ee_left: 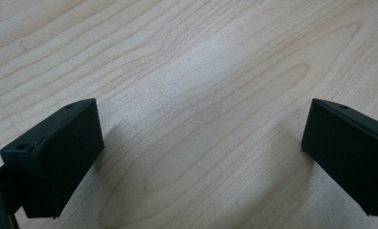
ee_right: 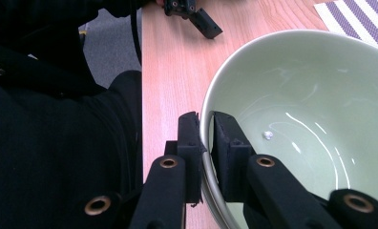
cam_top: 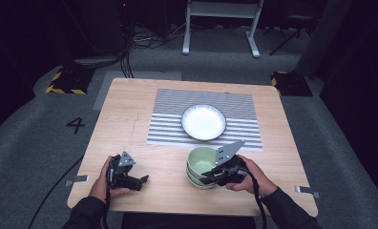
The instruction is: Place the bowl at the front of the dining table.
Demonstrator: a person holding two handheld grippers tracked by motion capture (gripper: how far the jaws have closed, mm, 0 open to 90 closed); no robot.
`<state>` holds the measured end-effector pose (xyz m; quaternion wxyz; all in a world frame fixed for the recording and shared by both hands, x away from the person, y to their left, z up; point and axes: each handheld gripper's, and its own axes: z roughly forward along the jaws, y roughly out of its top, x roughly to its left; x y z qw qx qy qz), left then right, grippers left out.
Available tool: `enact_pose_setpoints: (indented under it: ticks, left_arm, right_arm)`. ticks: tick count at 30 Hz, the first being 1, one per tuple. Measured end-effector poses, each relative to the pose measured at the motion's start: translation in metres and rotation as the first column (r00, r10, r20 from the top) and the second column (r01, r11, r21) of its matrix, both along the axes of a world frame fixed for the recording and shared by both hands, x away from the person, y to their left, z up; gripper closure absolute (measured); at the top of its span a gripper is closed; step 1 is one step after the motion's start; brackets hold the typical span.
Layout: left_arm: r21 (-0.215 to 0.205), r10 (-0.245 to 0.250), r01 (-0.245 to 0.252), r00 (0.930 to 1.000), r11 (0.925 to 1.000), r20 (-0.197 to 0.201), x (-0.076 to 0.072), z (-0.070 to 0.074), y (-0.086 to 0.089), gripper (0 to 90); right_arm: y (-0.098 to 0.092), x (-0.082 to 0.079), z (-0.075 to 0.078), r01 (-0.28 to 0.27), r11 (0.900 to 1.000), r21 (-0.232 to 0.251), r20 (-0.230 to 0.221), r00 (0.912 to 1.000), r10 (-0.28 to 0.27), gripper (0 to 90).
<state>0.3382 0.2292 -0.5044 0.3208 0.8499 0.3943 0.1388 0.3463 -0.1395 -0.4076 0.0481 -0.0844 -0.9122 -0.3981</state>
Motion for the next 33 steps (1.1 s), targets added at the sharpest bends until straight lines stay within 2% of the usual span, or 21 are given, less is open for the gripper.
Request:
enact_pose_setpoints:
  ticks: [3,5,7,10,15,19,21,25,26,28,30,33]
  left_arm:
    - [0.000,0.000,0.000,1.0000,1.0000,0.000,0.000,0.000,0.000,0.4]
    - [0.000,0.000,0.000,1.0000,1.0000,0.000,0.000,0.000,0.000,0.4]
    - [0.001,-0.001,0.001,1.0000,1.0000,-0.002,0.000,0.000,0.000,0.4]
    - [0.000,0.000,0.000,1.0000,1.0000,0.000,0.000,0.000,0.000,0.4]
    - [0.001,0.000,0.000,1.0000,1.0000,-0.003,0.000,0.000,0.000,0.4]
    - [0.000,0.000,0.000,1.0000,1.0000,0.000,0.000,0.000,0.000,0.4]
    - [0.001,-0.001,0.001,1.0000,1.0000,-0.002,0.000,0.000,0.000,0.4]
    - [0.001,-0.001,0.001,1.0000,1.0000,-0.003,0.000,0.000,0.000,0.3]
    - [0.000,0.001,-0.001,1.0000,1.0000,-0.001,0.000,0.000,0.000,0.3]
    - [0.000,0.001,-0.001,1.0000,1.0000,-0.001,0.000,0.000,0.000,0.3]
    - [0.000,0.001,-0.001,1.0000,1.0000,-0.001,0.000,0.000,0.000,0.3]
    - [-0.001,0.001,-0.001,1.0000,1.0000,0.000,0.000,0.000,0.000,0.3]
  right_arm:
    - [-0.001,0.001,0.001,0.005,1.000,0.012,-0.006,1.0000,-0.005,82.9]
    - [-0.002,-0.001,0.005,0.011,1.000,0.020,0.028,0.9995,-0.012,83.7]
    - [-0.002,-0.001,0.007,0.026,0.999,0.033,0.021,0.9994,-0.026,83.6]
    - [-0.001,-0.002,0.007,0.017,1.000,0.018,0.033,0.9993,-0.018,83.6]
    - [-0.001,-0.003,0.006,0.022,0.999,0.024,0.043,0.9988,-0.023,83.2]
    - [-0.001,0.001,0.003,0.007,0.999,0.031,0.005,1.0000,-0.007,82.3]
    - [0.000,0.002,0.002,0.009,1.000,0.022,0.012,0.9999,-0.009,77.4]
    - [0.000,0.003,0.001,0.015,1.000,0.013,0.008,0.9998,-0.015,73.5]
    - [0.001,0.004,0.001,0.015,1.000,0.012,0.000,0.9999,-0.015,72.3]
    - [0.002,0.006,-0.001,0.024,1.000,0.008,-0.019,0.9995,-0.024,63.0]
    - [0.003,0.010,-0.003,0.026,1.000,0.006,-0.046,0.9986,-0.026,60.4]
    - [0.004,0.009,-0.004,0.019,1.000,-0.012,-0.033,0.9993,-0.019,58.1]
